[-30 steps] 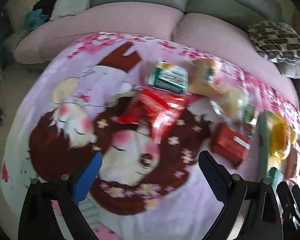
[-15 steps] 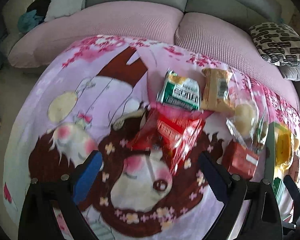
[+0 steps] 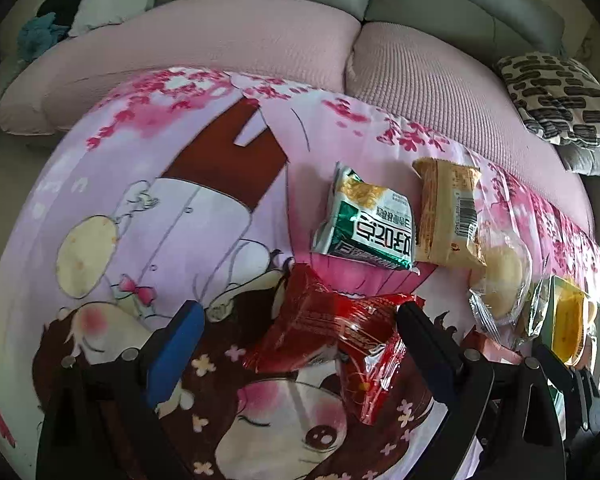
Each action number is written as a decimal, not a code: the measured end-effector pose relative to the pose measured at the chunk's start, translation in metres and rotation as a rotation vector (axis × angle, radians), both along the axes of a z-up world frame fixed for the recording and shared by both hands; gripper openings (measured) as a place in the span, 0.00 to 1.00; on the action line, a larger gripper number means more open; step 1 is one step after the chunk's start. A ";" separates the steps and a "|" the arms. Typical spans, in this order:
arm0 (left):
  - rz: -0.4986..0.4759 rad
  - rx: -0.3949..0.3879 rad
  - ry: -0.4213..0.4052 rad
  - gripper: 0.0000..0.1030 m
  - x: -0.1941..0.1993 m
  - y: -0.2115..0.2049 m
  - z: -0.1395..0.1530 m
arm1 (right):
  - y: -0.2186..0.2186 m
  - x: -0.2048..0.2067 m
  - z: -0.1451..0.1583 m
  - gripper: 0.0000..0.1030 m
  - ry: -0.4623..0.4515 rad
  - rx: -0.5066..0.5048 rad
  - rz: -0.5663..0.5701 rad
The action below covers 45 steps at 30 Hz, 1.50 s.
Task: Organize snacks
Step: 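Grasp the red triangular packet with the left tool while the right tool grasps the red box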
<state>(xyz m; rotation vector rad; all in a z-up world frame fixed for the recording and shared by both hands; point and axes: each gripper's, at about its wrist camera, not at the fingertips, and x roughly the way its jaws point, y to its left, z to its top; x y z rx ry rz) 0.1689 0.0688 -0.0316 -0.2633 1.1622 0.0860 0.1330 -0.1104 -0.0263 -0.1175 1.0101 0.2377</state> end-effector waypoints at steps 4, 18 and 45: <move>-0.027 -0.005 0.005 0.94 0.007 -0.005 -0.005 | 0.007 0.006 -0.006 0.91 0.009 -0.012 0.039; -0.079 -0.015 0.011 0.69 0.006 -0.019 -0.005 | -0.012 -0.001 -0.007 0.81 0.097 0.084 0.015; 0.004 -0.024 0.091 0.68 -0.051 -0.017 -0.009 | -0.011 -0.042 -0.008 0.82 0.145 0.014 0.053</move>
